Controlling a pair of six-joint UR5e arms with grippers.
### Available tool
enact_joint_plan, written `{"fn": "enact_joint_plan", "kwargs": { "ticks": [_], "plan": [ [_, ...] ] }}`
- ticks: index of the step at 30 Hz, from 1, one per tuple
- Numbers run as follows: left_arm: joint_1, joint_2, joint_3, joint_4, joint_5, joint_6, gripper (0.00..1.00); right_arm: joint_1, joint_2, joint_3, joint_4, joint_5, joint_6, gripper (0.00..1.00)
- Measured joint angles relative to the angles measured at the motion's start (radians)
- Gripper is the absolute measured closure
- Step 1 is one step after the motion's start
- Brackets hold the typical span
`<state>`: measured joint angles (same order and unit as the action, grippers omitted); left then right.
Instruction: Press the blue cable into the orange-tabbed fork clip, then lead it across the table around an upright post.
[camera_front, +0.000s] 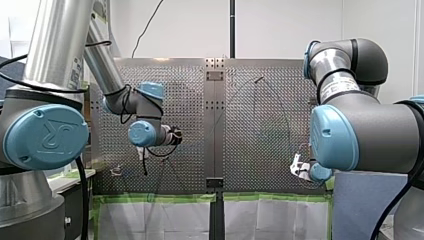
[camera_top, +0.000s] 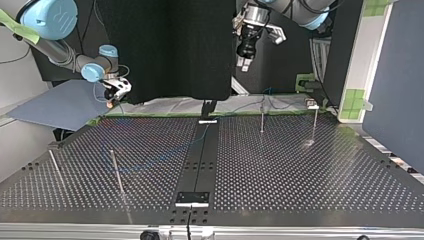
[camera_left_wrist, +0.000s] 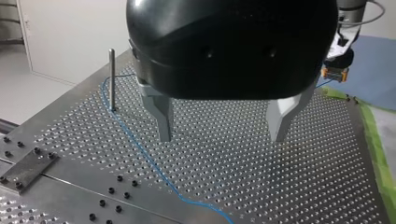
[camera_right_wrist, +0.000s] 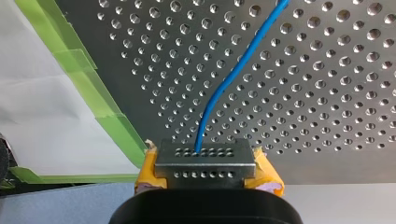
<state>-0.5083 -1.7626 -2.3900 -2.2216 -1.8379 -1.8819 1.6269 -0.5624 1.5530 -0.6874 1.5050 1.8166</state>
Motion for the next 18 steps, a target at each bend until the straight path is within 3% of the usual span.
{"fn": "enact_joint_plan", "kwargs": {
  "ticks": [7,18],
  "plan": [
    [0.001,-0.001,-0.055,0.051,0.001,0.002,0.00,0.000,0.000,-0.001,0.000,0.000,0.000,1.00],
    [0.000,-0.001,-0.058,0.106,0.002,0.011,0.00,0.000,0.000,-0.001,-0.014,0.000,0.000,1.00]
  ]
}}
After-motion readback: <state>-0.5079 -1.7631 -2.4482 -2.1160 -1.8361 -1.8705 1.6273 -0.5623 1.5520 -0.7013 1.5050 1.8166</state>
